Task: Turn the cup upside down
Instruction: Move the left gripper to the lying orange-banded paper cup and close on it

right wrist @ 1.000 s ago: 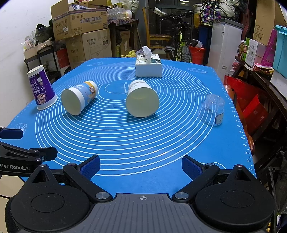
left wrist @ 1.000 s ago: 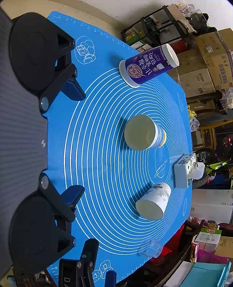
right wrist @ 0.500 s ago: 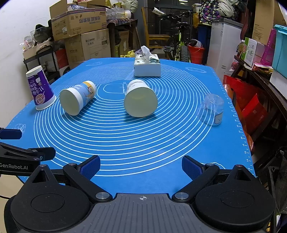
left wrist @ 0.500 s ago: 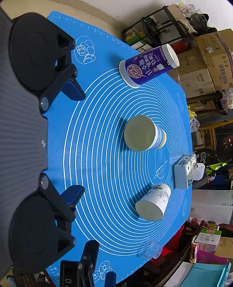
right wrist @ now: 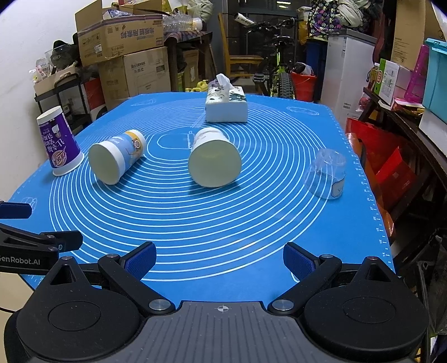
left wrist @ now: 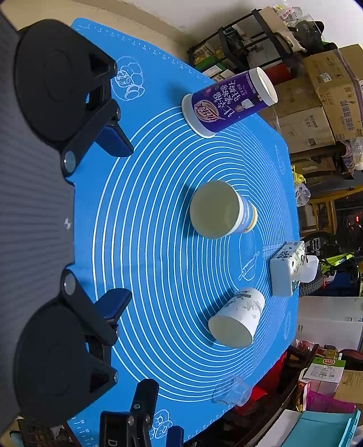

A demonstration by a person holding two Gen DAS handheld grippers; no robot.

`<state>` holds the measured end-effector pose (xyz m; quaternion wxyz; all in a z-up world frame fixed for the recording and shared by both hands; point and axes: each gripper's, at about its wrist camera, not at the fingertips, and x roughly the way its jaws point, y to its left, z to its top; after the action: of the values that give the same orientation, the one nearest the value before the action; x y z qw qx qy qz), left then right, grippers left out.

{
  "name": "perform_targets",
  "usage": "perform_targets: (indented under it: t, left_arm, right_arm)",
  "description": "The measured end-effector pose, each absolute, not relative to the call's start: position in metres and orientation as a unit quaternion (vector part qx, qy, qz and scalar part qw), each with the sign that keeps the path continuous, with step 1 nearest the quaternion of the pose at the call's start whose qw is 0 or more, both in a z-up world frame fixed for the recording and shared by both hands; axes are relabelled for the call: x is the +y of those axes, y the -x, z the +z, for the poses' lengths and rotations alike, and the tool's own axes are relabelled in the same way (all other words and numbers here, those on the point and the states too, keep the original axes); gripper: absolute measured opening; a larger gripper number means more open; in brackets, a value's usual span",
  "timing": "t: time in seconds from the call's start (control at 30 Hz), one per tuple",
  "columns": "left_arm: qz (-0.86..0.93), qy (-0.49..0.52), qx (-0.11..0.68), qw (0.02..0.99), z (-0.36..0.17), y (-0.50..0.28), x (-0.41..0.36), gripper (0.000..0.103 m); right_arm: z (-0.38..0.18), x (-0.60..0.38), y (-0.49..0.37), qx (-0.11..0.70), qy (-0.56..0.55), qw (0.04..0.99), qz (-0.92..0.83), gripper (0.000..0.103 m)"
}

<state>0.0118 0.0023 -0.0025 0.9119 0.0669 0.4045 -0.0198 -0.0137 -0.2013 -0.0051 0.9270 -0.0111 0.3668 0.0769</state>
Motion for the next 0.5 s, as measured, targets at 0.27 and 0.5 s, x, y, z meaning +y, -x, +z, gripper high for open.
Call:
perform_targets:
  t: [0.27,0.5]
  left_arm:
    - [-0.017,-0.07,0.398,0.915,-0.001,-0.027,0.004,0.099]
    - [-0.014,-0.082,0.374,0.924,0.005,-0.051,0.002,0.099]
  right_arm:
    - [-0.001,-0.198,0.003,0.355,0.011,0.931,0.079,0.097]
    - [0.0,-0.196,-0.015,0.347,0.006,0.934,0.086,0.097]
